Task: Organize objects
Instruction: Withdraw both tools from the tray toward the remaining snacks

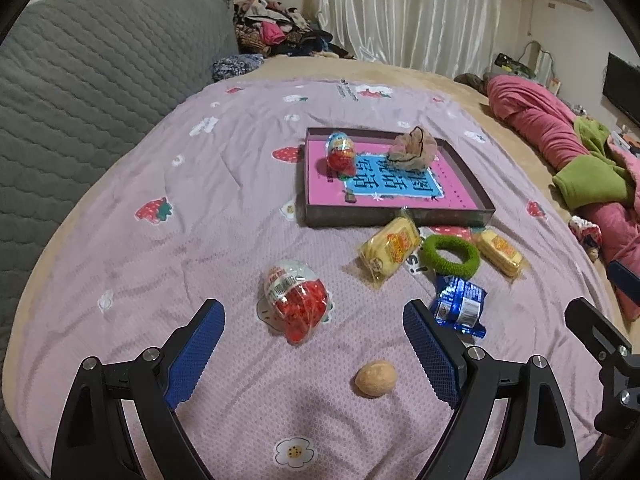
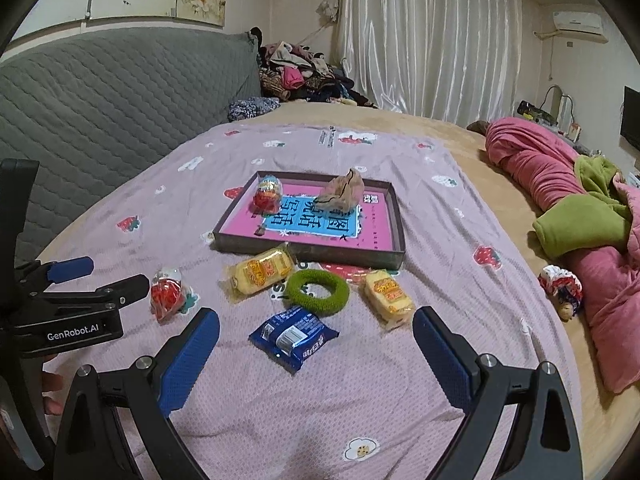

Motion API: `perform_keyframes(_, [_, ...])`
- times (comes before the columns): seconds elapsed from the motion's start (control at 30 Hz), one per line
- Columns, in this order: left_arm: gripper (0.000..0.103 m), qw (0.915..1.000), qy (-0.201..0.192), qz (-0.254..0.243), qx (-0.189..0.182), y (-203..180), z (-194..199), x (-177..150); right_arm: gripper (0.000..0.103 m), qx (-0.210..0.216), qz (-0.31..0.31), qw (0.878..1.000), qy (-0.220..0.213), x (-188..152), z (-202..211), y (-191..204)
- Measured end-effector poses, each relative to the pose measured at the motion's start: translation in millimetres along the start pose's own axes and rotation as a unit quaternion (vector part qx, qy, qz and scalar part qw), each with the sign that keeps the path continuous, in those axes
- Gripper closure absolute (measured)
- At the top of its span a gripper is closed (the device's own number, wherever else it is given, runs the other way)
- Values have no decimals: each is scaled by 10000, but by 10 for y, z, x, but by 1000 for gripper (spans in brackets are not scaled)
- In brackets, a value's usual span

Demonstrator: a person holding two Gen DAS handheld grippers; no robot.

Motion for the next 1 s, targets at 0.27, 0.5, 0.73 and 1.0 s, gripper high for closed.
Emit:
perform_keyframes(0.27, [12,9999,126,1,-26,39,-124,-57,5,-12,-89,9997,228,-98,-157,10])
perform_keyframes(0.5, [12,9998,190,44,-53,96,-201,-103,5,-46,-202,9991,357,-166,-253,49])
perform_keyframes(0.73, [12,9995,225,179,-88,177,-309,-133,5,-158,-229,9983,513,-222,-392,151])
perform_keyframes(1.0, [12,9993,285,208,-81,209,-469,-137,5,-372,-445,9964,620,-253,-565,176])
Point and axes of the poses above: each gripper's, at about its wrist camera, not at the fingertips, and z roughly against the way its jaws point, y to its left, x to its top, the point moved 2 cm from there along -z, roughly the way its jaws point, and after that the axes turned 9 degrees about -x, right-handed, at the moved point
